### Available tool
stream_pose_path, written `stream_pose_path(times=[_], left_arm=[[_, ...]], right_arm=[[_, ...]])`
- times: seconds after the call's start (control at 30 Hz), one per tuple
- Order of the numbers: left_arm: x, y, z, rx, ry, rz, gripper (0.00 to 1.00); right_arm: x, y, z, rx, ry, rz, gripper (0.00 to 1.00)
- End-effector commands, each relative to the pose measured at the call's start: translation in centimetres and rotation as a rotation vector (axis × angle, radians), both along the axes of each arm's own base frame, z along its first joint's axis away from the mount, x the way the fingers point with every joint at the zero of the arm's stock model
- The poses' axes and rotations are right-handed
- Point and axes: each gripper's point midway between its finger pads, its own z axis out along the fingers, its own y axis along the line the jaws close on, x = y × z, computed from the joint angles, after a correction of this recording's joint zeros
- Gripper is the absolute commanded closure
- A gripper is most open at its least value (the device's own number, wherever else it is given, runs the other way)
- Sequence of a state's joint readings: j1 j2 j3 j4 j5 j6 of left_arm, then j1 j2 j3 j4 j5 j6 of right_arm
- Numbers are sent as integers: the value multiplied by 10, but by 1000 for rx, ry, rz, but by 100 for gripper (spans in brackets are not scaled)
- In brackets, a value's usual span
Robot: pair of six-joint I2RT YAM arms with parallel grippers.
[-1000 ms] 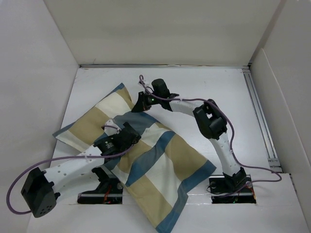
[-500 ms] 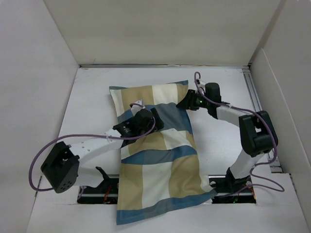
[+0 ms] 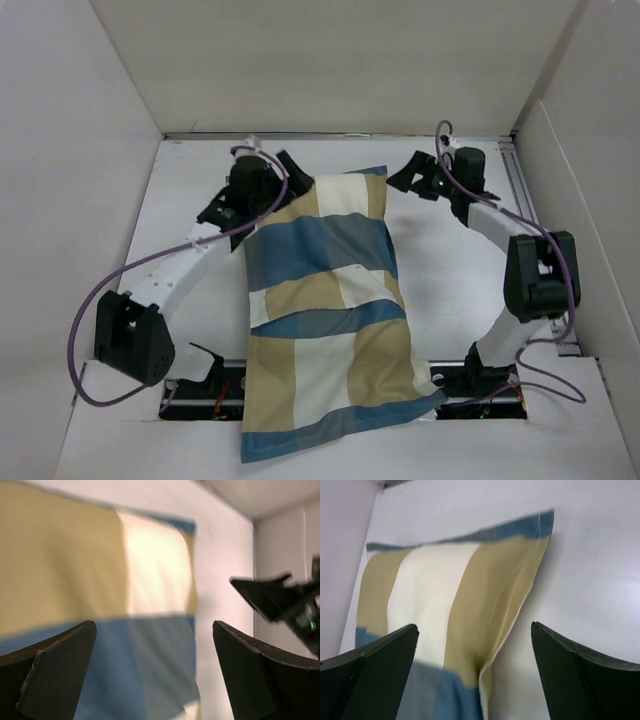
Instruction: Put the pillow into the pillowcase
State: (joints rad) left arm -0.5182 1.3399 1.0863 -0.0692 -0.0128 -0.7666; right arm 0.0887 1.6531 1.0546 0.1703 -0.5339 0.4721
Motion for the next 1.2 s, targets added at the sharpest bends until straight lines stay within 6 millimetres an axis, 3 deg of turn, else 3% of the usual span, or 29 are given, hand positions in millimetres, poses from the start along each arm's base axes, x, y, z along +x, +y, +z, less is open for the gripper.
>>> stream_pose_path(times=[0.0, 0.03, 0.07, 0.1, 0.17, 0.2, 0.37, 0.4, 0.43, 0.57, 0.63, 0.77, 0.8, 0.83, 1.0, 1.17], left_arm=[[38, 31, -6, -14, 26, 0, 0], [46, 39, -8, -15, 25, 23, 0], [51, 44, -4, -38, 13, 34, 0], [61, 60, -8, -50, 14, 60, 0], [73, 80, -16, -81, 21, 110, 0], [80, 101, -23, -92, 25, 146, 0], [93, 145, -35, -133, -20, 183, 0], [100, 162, -43, -179, -46, 200, 0], [101, 162, -47, -179, -37, 201, 0], [110, 183, -61, -203, -32, 225, 0], [115, 187, -60, -213, -56, 214, 0], [122, 197, -75, -221, -32, 238, 0], [125, 200, -83, -216, -25, 253, 0], [126, 200, -89, -216, -13, 255, 0], [137, 201, -99, -223, -35, 256, 0], [142, 203, -123, -220, 2, 268, 0]], right_arm=[[40, 12, -24, 32, 37, 10, 0], [55, 16, -17, 53, 23, 25, 0], [63, 21, -22, 84, 34, 36, 0], [71, 20, -48, 105, 88, 35, 0], [83, 28, -53, 151, 95, 71, 0], [89, 24, -75, 159, 140, 54, 0], [104, 25, -95, 171, 165, 36, 0], [113, 36, -98, 203, 173, 74, 4], [112, 36, -107, 202, 190, 72, 9], [115, 43, -108, 256, 203, 102, 37], [117, 46, -105, 279, 193, 117, 40], [125, 45, -106, 328, 184, 116, 60], [130, 40, -100, 336, 165, 108, 83], [131, 40, -103, 345, 171, 104, 97], [131, 32, -90, 359, 127, 111, 100], [126, 35, -77, 387, 111, 143, 100]])
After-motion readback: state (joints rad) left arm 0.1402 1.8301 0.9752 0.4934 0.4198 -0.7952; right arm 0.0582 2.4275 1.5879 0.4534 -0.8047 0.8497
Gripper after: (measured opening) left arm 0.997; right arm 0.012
